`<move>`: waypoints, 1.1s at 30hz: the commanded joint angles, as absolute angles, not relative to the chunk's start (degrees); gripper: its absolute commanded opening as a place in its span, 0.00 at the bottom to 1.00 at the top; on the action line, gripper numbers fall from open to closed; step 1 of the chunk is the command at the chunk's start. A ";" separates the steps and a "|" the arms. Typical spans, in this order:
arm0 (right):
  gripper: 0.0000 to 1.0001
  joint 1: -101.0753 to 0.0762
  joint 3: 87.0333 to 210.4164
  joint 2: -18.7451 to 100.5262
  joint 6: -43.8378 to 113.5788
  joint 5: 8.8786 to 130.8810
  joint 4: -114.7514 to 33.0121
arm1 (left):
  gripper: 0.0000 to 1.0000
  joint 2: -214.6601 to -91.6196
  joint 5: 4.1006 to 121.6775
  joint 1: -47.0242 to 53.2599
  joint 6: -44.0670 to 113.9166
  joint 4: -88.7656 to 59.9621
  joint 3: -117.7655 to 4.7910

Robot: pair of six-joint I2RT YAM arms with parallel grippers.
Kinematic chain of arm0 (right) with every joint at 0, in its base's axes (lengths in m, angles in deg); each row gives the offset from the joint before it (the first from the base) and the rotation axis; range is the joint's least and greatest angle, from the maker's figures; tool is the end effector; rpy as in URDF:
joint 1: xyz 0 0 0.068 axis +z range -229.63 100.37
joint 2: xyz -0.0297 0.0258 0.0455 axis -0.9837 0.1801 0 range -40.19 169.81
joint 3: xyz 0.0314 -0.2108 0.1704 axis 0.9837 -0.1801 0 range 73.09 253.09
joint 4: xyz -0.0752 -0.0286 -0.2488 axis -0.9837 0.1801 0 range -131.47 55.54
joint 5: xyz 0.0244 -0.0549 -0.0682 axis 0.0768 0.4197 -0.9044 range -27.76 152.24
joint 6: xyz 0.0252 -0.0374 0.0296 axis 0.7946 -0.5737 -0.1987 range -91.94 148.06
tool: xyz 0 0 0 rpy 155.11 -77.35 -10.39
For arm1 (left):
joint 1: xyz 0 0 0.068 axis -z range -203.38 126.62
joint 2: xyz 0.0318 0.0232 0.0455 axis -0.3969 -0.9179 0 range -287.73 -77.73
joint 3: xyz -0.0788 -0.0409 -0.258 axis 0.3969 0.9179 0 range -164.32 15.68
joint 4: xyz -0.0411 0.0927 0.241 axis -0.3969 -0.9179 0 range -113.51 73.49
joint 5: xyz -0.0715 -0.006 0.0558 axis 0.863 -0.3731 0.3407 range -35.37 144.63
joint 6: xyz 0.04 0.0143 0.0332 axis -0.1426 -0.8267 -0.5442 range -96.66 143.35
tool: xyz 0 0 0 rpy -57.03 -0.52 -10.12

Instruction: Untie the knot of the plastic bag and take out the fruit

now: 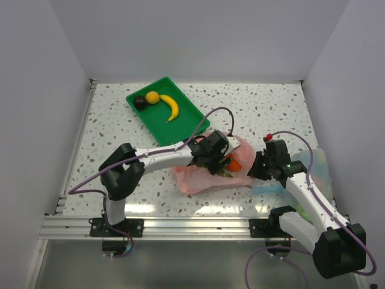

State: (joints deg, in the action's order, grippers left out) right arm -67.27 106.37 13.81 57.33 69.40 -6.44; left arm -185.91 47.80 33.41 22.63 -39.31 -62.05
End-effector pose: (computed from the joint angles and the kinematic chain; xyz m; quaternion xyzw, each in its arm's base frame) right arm 0.1717 0.0421 0.2063 0.1221 0.9461 0.1601 0.2535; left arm 0.2277 -0.3402 0.2043 0.4392 0.8395 -0.0980 0.3043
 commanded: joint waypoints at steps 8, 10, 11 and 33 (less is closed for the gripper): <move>0.12 -67.15 106.23 14.83 56.80 71.38 -8.68 | 0.41 -184.44 45.49 34.45 22.91 -38.04 -60.17; 0.12 -67.15 106.31 14.83 56.80 71.20 -8.68 | 0.31 -182.77 45.40 34.45 22.99 -38.04 -60.17; 0.12 -67.23 106.23 14.83 56.97 71.20 -8.77 | 0.29 -182.15 45.49 34.54 22.99 -38.13 -60.17; 0.11 -67.15 106.49 15.36 56.80 70.68 -8.68 | 0.14 -169.22 48.21 33.40 30.46 -41.64 -63.07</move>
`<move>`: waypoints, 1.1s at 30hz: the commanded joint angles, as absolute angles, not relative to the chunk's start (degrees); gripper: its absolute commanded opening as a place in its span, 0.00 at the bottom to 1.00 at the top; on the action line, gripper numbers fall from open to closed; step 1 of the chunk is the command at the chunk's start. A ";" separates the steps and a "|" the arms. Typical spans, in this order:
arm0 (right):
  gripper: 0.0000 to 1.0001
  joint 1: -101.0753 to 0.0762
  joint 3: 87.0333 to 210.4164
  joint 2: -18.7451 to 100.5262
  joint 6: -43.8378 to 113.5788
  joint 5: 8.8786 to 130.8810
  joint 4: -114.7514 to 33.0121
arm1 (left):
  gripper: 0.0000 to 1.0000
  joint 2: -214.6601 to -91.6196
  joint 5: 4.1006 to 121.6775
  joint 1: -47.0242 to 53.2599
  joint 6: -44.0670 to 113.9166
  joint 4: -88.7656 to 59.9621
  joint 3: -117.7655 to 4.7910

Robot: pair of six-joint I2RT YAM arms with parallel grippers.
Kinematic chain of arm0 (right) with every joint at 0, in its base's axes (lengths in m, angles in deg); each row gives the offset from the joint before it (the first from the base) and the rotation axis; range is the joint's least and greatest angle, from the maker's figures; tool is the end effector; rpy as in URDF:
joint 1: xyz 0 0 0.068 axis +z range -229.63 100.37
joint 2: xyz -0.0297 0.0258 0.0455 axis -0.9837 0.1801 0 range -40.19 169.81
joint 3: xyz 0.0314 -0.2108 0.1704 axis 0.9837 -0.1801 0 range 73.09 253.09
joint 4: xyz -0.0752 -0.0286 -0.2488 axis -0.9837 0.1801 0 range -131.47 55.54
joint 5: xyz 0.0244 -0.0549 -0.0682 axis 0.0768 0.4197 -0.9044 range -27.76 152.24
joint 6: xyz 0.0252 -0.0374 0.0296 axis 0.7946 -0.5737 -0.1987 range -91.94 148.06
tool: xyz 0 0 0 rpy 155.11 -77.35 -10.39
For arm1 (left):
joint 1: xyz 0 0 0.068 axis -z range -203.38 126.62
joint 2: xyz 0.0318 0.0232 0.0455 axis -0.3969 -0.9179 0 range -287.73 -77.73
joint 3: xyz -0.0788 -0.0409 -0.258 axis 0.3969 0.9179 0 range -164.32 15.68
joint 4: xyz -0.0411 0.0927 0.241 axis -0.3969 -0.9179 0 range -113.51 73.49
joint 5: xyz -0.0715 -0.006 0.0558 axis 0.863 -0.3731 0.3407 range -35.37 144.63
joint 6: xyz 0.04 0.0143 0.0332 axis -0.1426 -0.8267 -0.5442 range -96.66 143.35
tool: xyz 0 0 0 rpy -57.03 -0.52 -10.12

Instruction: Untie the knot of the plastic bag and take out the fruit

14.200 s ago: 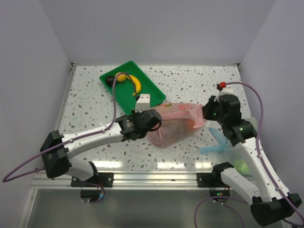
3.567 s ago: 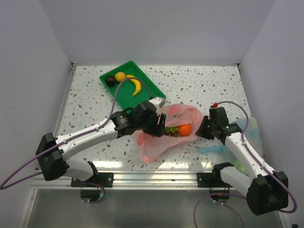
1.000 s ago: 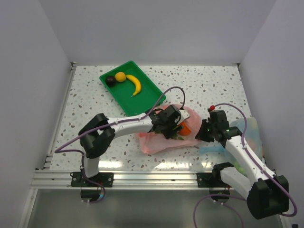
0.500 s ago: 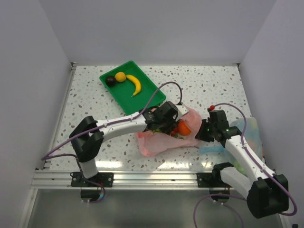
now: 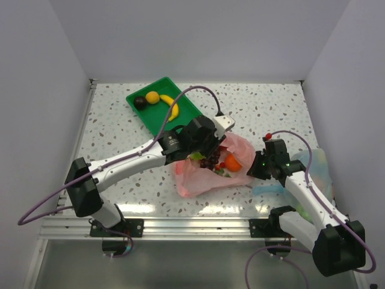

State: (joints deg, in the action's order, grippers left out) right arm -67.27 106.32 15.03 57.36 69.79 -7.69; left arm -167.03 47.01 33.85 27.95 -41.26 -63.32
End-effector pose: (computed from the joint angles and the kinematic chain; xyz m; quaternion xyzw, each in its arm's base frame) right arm 0.1754 0.0431 0.2040 0.1214 0.9461 0.1632 0.2521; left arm 0.1977 -0.2985 0.3300 0.3649 0.8071 -0.1859 0.4252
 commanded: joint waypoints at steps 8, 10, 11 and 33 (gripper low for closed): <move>0.11 -67.15 106.49 14.92 56.18 70.50 -8.07 | 0.11 -165.01 46.36 29.45 36.69 -39.09 -69.46; 0.11 -67.15 106.58 14.92 56.27 70.50 -8.15 | 0.11 -164.48 46.80 26.11 38.71 -39.36 -71.41; 0.11 -67.23 106.58 14.92 56.27 70.59 -8.15 | 0.11 -164.22 46.89 23.32 40.81 -39.62 -72.90; 0.11 -67.15 107.28 13.34 56.01 71.56 -7.45 | 0.73 -192.95 44.96 -8.88 46.37 -40.32 -87.24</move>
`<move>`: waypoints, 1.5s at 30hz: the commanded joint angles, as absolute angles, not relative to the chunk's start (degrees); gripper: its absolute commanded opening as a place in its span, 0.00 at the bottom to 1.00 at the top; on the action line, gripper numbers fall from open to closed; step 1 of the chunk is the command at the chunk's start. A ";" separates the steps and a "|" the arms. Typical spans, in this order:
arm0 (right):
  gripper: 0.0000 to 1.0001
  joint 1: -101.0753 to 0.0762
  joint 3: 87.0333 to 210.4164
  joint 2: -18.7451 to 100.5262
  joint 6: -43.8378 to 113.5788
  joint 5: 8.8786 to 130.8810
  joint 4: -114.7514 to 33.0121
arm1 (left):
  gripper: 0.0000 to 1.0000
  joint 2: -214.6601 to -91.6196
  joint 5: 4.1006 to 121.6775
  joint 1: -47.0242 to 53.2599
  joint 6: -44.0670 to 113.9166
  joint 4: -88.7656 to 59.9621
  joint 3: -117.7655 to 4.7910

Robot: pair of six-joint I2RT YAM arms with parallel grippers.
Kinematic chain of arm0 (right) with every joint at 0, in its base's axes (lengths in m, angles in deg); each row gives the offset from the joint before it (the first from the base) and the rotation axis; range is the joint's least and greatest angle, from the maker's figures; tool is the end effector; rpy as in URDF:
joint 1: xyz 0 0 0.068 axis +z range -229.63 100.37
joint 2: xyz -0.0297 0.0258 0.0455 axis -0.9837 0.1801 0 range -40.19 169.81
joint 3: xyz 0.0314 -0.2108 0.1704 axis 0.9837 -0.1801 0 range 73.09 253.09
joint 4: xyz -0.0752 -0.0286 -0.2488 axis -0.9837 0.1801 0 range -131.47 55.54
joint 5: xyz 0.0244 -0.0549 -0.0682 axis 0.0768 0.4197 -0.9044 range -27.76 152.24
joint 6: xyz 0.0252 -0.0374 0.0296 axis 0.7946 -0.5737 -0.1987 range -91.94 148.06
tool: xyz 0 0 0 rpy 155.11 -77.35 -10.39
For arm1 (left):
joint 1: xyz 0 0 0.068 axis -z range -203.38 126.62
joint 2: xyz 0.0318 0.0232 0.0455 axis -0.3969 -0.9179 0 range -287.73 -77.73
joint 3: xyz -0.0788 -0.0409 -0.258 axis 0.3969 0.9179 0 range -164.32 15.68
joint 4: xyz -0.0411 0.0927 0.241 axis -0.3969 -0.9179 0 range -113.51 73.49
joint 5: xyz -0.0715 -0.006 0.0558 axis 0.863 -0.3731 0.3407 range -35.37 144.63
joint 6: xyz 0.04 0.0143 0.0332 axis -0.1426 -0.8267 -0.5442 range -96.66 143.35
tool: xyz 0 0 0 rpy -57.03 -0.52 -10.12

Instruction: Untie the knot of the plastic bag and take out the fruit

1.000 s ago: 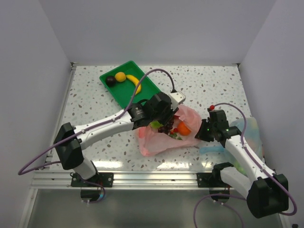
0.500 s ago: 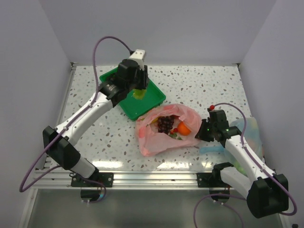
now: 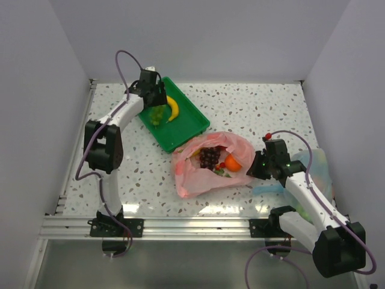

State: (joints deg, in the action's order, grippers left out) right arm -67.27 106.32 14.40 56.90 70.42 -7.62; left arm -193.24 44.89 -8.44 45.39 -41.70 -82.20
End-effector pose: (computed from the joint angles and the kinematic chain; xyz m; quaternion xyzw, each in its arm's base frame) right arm 0.1742 0.0432 0.2057 0.1154 0.9451 0.1686 0.2552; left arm 0.4512 -0.1142 0.2606 -0.0905 0.9093 -0.0527 0.4028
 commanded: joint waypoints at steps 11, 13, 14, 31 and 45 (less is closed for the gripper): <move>0.11 -67.15 106.84 12.19 56.09 71.03 -7.36 | 0.91 -180.16 51.29 -4.59 46.81 -35.94 -75.83; 0.11 -67.15 106.75 12.28 56.09 71.12 -7.45 | 0.91 -176.98 51.46 -2.04 46.20 -35.40 -71.79; 0.11 -67.23 106.75 12.28 56.09 71.12 -7.54 | 0.91 -174.18 51.20 0.93 45.41 -35.40 -70.55; 0.11 -67.23 106.75 12.10 56.80 71.55 -8.42 | 0.81 -170.80 47.07 35.76 43.57 -27.22 -56.47; 0.11 -67.15 106.75 11.49 57.15 73.31 -8.51 | 0.85 -190.58 44.10 38.85 38.28 -24.68 -69.30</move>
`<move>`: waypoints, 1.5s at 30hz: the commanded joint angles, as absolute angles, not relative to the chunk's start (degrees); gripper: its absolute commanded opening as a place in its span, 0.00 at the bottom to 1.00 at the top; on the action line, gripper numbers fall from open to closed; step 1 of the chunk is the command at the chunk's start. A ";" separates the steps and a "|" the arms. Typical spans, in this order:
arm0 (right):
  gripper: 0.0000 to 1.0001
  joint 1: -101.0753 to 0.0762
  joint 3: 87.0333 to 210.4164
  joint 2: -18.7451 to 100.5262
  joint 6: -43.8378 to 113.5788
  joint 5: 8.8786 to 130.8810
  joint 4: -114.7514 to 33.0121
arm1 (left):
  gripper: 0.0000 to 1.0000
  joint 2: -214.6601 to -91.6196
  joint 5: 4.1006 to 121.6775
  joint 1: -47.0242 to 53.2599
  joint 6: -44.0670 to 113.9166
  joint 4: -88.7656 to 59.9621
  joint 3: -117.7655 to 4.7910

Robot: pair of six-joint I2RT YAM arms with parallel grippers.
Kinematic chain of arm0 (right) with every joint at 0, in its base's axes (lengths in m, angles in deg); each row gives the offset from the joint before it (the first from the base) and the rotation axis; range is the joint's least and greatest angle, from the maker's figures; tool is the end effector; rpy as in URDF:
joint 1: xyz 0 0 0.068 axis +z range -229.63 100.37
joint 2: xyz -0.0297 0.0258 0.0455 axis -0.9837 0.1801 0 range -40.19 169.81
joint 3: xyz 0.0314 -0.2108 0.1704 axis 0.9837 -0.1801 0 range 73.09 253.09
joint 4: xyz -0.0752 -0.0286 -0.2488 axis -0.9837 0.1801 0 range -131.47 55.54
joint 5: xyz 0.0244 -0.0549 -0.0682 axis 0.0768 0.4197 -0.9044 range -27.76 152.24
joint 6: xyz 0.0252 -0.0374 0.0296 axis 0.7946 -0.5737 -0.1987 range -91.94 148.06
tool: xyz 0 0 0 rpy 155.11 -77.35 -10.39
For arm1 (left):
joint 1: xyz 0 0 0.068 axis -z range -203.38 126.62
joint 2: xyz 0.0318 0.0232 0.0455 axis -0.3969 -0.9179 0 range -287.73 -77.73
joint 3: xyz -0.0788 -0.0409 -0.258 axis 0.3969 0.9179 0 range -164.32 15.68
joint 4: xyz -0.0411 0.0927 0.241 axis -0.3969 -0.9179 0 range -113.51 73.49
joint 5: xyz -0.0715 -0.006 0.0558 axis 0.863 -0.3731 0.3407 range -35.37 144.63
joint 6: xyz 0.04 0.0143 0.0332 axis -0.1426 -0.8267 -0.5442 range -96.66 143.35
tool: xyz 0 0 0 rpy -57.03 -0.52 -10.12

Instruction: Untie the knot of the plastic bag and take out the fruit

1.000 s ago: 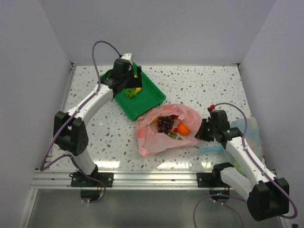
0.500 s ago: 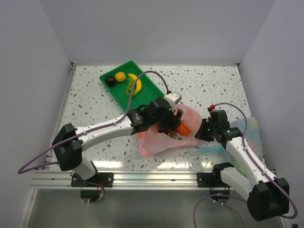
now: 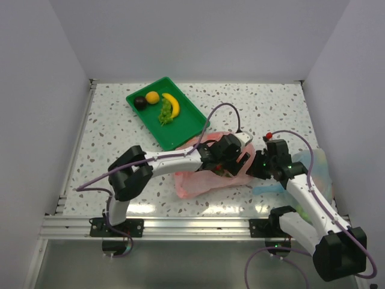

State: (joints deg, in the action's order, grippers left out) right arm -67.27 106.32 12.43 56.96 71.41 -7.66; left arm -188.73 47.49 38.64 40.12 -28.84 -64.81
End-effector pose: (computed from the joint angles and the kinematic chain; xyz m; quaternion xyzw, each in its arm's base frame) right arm 0.1709 0.0431 0.2112 0.1111 0.9396 0.1818 0.2677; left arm 0.2085 -0.3833 0.2130 0.3289 0.8539 -0.2093 0.3448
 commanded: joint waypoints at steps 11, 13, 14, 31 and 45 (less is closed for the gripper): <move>0.11 -67.15 106.58 11.22 57.32 73.14 -8.24 | 0.77 -199.37 39.78 38.84 39.34 -24.50 -73.97; 0.11 -67.15 106.49 11.05 57.24 72.88 -8.16 | 0.72 -198.94 39.95 38.84 39.69 -24.50 -72.83; 0.11 -67.06 106.58 11.05 57.15 72.87 -8.07 | 0.62 -197.89 40.04 38.84 39.78 -24.59 -72.30; 0.11 -67.23 106.58 11.66 56.80 71.38 -8.51 | 0.27 -173.11 42.85 38.06 43.56 -34.77 -64.03; 0.11 -67.23 107.46 12.28 56.36 71.73 -8.86 | 0.32 -172.20 40.74 8.90 44.53 -36.46 -69.65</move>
State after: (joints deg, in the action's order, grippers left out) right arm -67.27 106.32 12.04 56.94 72.17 -7.71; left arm -169.15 42.86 14.00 43.57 -35.55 -67.36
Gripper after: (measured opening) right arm 0.109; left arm 0.780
